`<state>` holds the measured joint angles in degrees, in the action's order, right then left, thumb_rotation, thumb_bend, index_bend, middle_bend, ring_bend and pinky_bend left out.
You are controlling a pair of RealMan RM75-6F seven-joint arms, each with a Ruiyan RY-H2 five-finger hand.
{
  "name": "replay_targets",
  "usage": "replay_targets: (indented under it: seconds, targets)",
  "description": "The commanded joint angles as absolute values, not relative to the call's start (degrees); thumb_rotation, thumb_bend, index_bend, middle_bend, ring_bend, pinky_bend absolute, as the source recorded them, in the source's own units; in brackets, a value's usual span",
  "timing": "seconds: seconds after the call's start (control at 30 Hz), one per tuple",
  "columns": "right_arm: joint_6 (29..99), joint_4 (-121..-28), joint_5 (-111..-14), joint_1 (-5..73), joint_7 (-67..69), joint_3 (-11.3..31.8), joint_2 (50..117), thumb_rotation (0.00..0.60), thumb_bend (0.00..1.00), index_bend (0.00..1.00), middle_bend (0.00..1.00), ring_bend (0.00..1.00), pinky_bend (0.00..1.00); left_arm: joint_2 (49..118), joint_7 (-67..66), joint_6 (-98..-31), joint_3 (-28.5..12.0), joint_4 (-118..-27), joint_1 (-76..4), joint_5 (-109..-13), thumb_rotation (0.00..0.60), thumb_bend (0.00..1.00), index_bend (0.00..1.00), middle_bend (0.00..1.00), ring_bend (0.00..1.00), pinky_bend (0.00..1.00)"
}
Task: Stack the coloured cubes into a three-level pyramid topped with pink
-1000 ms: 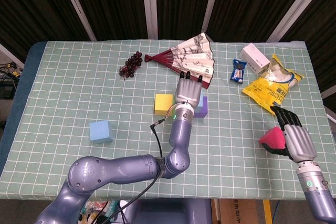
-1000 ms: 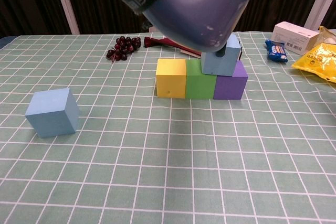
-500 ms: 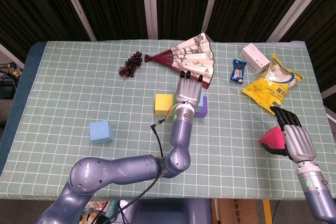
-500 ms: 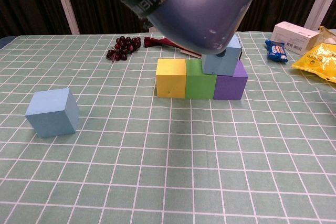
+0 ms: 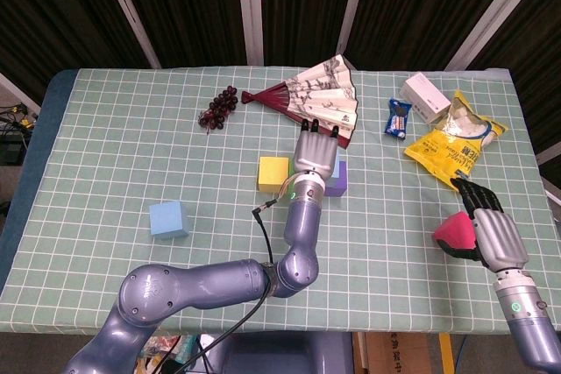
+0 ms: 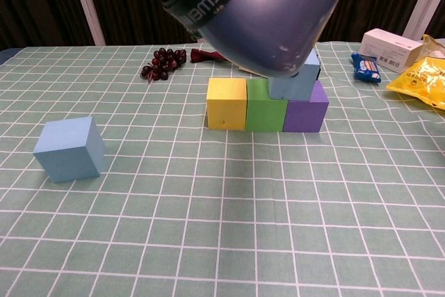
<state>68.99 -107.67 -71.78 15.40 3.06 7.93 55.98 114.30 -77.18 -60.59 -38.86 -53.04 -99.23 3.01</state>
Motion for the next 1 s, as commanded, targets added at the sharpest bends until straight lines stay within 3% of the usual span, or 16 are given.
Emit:
replay_targets:
  seconds: [0.03, 1.0]
  targets:
    - [68.9, -107.66, -71.78, 15.42, 3.08, 7.9, 56.02, 0.6, 0.23, 0.0, 0.08, 0.0, 0.0, 114.41, -77.21, -60.56, -38.86, -52.92, -99.18, 2.92, 0.6, 0.34, 0.0, 0.37, 0.02, 0.0]
    - [68.95, -107.51, -71.82, 15.4, 3.03, 7.88, 56.3, 0.6, 0.24, 0.0, 0.08, 0.0, 0.0, 114.47, -77.6, -61.09, -39.99, -53.72, -98.99, 2.0, 0.6, 0.34, 0.0, 0.36, 0.02, 0.0]
